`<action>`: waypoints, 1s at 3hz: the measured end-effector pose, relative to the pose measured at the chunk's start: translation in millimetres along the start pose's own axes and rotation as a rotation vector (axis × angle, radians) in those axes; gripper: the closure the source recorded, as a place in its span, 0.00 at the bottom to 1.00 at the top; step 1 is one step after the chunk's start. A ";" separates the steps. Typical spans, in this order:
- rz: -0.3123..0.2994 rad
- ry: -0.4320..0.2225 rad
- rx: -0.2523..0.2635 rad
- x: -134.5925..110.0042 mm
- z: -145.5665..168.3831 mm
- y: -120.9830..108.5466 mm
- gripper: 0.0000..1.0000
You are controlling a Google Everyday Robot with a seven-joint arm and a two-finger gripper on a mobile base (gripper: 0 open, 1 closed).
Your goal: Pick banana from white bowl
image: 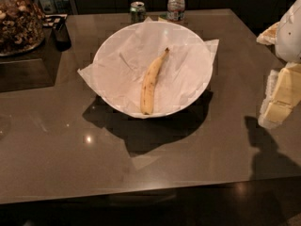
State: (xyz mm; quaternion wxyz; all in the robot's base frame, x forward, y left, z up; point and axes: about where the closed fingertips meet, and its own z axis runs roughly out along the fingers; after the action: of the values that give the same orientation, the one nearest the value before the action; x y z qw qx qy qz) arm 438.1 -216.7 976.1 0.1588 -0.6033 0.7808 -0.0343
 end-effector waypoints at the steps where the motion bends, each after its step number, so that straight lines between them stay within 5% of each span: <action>1: 0.000 0.000 0.000 0.0 0.0 0.0 0.00; 2: -0.027 -0.021 0.003 -6.2 -2.3 -2.1 0.00; 3: -0.173 -0.082 -0.002 -36.5 -5.3 -7.5 0.00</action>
Offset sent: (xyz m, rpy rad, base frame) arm 0.0051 0.0093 0.0030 0.0234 -0.0026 0.0684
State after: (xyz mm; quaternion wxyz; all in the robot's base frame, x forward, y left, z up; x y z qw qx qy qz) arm 451.7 -184.6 990.5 0.1865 -0.6696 0.7185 -0.0221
